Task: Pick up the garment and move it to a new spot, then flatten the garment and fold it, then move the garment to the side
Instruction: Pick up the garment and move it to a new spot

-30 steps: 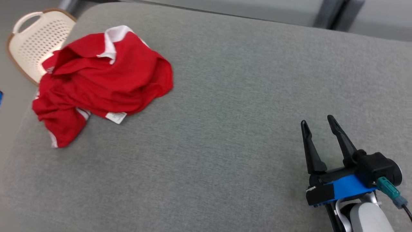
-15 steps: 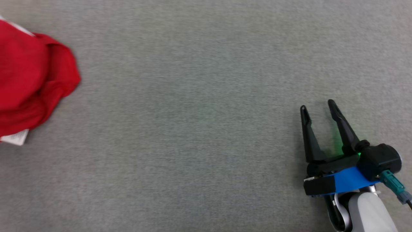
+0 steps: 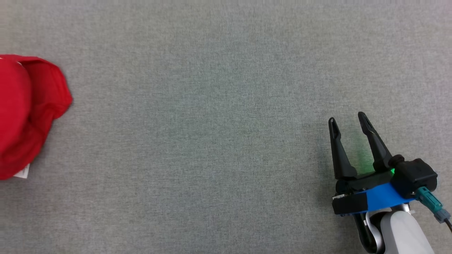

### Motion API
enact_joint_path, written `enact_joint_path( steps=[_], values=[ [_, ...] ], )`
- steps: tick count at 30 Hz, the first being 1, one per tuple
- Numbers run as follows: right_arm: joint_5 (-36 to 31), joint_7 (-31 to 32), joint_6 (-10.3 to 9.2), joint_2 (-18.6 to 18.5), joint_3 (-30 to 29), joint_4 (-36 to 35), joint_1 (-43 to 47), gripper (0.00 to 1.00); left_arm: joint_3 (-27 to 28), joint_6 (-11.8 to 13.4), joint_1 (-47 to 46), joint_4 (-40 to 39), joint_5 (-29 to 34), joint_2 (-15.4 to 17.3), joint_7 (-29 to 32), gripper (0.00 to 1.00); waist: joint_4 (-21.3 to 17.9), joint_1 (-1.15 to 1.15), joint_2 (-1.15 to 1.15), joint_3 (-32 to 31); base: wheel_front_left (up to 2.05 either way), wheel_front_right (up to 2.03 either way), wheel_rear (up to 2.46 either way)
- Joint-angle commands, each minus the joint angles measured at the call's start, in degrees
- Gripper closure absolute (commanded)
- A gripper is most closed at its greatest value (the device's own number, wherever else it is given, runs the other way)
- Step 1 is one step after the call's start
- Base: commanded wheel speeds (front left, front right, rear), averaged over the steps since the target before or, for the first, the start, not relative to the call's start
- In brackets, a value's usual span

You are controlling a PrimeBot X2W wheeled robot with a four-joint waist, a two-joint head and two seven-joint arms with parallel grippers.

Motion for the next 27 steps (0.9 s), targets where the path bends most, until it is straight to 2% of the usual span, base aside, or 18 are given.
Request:
enact_joint_path(
  steps=[1, 8, 17, 23, 27],
  values=[
    [0.56, -0.31, 0.03, -0.16, 0.05, 0.14, 0.04, 0.0, -0.11, 0.29, 0.62, -1.04, 0.39, 0.16, 0.28, 1.0, 0.41, 0.0, 0.0, -1.4, 0.0, 0.0, 0.0],
    [1.26, -0.63, 0.03, -0.17, 0.22, 1.63, 0.76, 0.0, -2.31, -0.69, -1.47, -8.24, 2.03, 1.02, -0.43, 1.0, 2.15, 0.0, 0.0, -6.87, 0.0, 0.0, 0.0],
    [3.08, -1.21, 0.03, -0.17, 0.74, 3.91, 2.84, 0.0, -7.98, -3.89, -10.22, -13.34, 5.0, -0.74, -4.14, 1.0, 3.06, 0.0, 0.0, -15.96, 0.0, 0.0, 0.0],
    [4.28, -1.45, 0.03, -0.17, 0.98, 4.63, 3.95, 0.0, -12.45, -6.26, -18.95, -14.47, 5.22, -4.63, -6.45, 1.0, 1.64, 0.0, 0.0, -19.49, 0.0, 0.0, 0.0],
    [4.54, -1.5, 0.03, -0.17, 0.86, 4.53, 4.31, 0.0, -15.56, -8.07, -24.22, -13.96, 4.72, -8.54, -7.96, 1.0, -0.01, 0.0, 0.0, -20.52, 0.0, 0.0, 0.0]
  ],
)
